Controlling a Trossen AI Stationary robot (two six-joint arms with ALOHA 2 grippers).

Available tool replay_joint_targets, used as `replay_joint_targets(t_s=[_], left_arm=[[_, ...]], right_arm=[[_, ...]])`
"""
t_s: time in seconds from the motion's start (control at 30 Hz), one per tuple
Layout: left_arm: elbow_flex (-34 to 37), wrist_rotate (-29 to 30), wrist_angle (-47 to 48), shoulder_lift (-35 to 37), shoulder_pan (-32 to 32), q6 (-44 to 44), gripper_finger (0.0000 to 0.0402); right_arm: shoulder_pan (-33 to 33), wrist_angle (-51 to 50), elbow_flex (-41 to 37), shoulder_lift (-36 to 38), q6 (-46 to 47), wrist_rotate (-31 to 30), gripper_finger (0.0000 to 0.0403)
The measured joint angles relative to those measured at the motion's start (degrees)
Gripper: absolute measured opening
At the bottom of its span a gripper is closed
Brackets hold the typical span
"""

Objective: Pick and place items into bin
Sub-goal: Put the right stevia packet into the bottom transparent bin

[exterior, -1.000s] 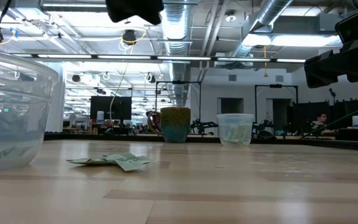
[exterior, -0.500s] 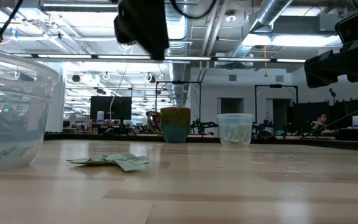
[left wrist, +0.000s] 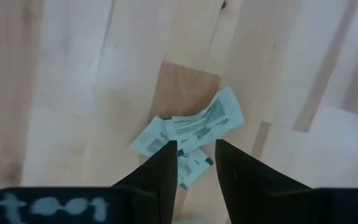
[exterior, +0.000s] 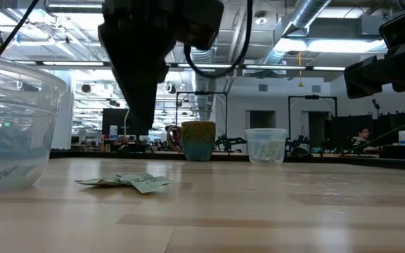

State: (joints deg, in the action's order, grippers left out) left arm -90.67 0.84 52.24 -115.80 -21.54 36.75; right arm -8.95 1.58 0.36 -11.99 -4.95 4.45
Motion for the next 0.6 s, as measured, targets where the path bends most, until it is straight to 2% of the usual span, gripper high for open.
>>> replay_joint_targets(t_s=[0.23, 0.6], left_arm=[[0.02, -3.34, -1.2, -2.62, -0.06, 1.07, 0.0097], [0.02, -4.27, -3.25, -2.61, -1.34, 0.19, 0.0097]], right_arm=[[0.0, -0.33, 0.01, -0.01, 0.0, 0.0, 0.0123], [0.0, -0.32, 0.02, -0.02, 0.0, 0.0, 0.0123]])
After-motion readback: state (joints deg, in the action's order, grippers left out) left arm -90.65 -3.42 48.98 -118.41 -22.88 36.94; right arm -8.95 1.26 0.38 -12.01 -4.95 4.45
